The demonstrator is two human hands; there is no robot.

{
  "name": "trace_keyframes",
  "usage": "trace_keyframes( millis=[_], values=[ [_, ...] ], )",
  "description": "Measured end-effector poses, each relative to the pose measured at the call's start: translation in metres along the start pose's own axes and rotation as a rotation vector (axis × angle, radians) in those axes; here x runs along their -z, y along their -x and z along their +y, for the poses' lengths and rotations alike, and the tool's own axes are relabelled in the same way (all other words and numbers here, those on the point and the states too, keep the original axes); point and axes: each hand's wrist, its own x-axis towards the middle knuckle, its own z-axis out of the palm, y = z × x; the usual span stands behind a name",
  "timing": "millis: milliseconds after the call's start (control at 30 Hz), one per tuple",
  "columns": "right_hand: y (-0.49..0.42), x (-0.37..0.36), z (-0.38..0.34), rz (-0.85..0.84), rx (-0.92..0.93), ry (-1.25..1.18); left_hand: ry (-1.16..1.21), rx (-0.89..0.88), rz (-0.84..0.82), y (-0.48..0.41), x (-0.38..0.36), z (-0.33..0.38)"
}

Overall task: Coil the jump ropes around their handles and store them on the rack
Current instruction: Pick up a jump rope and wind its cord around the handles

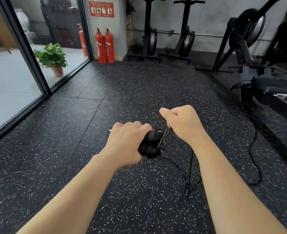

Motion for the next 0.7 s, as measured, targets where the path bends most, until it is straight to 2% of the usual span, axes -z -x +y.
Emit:
trace_keyframes(
  millis=[200, 300, 367, 467, 567, 700],
  values=[
    [0.002, 0.002, -0.005, 0.094, 0.036, 0.005, -0.049, 0.239, 0.003, 0.001, 0.003, -0.015],
    [0.003, -0.006, -0.02, 0.05, 0.142, 0.056, -0.104, 0.318, -0.067, 0.0, -0.001, -0.007],
    [0.006, -0.009, -0.031, -0.023, 0.217, 0.085, -0.031, 0.397, -0.088, -0.002, -0.005, -0.006],
    [0.009, -0.006, -0.032, -0.15, 0.191, 0.183, 0.357, 0.583, -0.136, -0.003, -0.005, -0.02],
    [0.008, 0.0, -0.018, -0.281, 0.023, 0.391, 0.852, 0.756, -0.136, -0.002, -0.003, -0.039],
    [0.009, -0.01, -0.003, -0.381, -0.112, 0.582, 1.202, 0.781, -0.189, 0.001, 0.006, -0.045]
  ],
)
